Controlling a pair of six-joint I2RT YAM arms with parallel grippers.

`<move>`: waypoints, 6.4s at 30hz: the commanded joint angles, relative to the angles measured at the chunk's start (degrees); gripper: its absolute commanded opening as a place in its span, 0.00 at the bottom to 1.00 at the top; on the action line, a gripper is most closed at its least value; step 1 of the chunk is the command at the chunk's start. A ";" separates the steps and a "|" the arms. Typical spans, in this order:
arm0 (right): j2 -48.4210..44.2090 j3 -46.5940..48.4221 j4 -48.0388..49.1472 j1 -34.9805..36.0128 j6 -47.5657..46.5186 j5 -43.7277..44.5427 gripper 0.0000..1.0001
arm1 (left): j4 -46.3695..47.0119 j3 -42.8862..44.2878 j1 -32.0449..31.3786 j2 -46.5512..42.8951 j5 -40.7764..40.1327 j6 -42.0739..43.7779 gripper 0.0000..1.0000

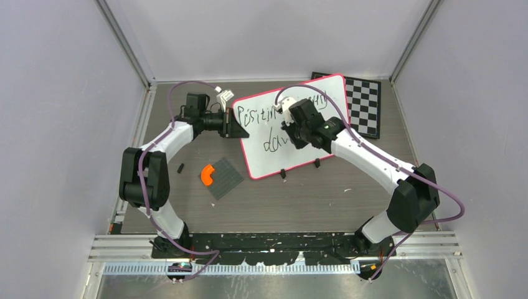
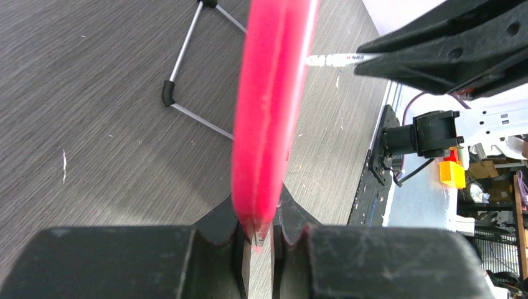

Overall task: Write a sentence on the whiteboard
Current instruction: Write a sentence on the whiteboard, then close the whiteboard marker at the center of the board.

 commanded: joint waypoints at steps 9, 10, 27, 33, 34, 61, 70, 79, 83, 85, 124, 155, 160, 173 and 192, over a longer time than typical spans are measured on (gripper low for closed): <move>1.03 6.31 2.05 -1.86 -1.01 1.25 0.00 | -0.42 2.22 -0.31 -0.11 -2.66 0.46 0.00; 1.07 6.01 1.80 -1.92 -0.93 0.84 0.00 | -0.41 2.21 -0.31 -0.16 -2.69 0.46 0.00; -1.15 -3.73 0.32 -1.45 -0.61 -4.73 0.00 | -0.34 1.61 -0.35 0.49 -2.75 0.99 0.00; 1.55 -1.08 1.05 0.98 -0.04 -5.73 0.00 | -0.36 1.59 -0.31 0.63 -2.89 1.17 0.00; 2.04 -0.11 0.93 1.34 0.04 -5.97 0.00 | -0.35 1.62 -0.33 0.68 -2.93 1.18 0.00; -4.39 -3.38 -2.65 -4.56 -3.65 -3.91 0.00 | -0.15 1.73 -0.31 0.33 -2.84 0.64 0.00; -2.05 -4.25 -1.16 -4.88 -3.80 -3.28 0.00 | -0.13 0.98 -0.35 -0.15 -2.92 0.99 0.00; -0.62 -1.76 -0.74 -5.32 -4.36 -1.88 0.00 | -0.09 0.73 -0.57 -0.05 -3.45 1.24 0.00; -1.01 -0.84 -2.21 -5.30 -3.96 -3.46 0.00 | -0.49 1.10 -0.58 -0.08 -3.70 1.59 0.00; -1.81 -0.17 -3.77 -5.30 -3.95 -5.65 0.00 | -0.86 1.50 -0.60 -0.19 -3.65 1.72 0.02; -10.76 7.20 -10.66 -7.97 1.89 -18.78 0.00 | -44.02 -5.39 32.04 -22.33 -33.14 45.85 0.62; -8.52 7.75 -10.35 -8.45 2.07 -16.60 0.00 | -15.76 -16.99 21.51 -3.01 -50.67 42.20 0.39; -7.72 8.51 -10.50 -8.45 2.11 -17.72 0.00 | -18.14 -15.96 21.40 -2.51 -49.24 43.28 0.14; -5.48 14.95 -11.03 -8.26 8.07 -32.71 0.00 | -50.28 5.45 14.74 -22.78 -23.57 46.73 0.00; -3.84 12.18 -3.21 -4.70 22.87 -55.93 0.00 | -50.64 12.22 -18.90 -30.16 -20.23 40.60 0.00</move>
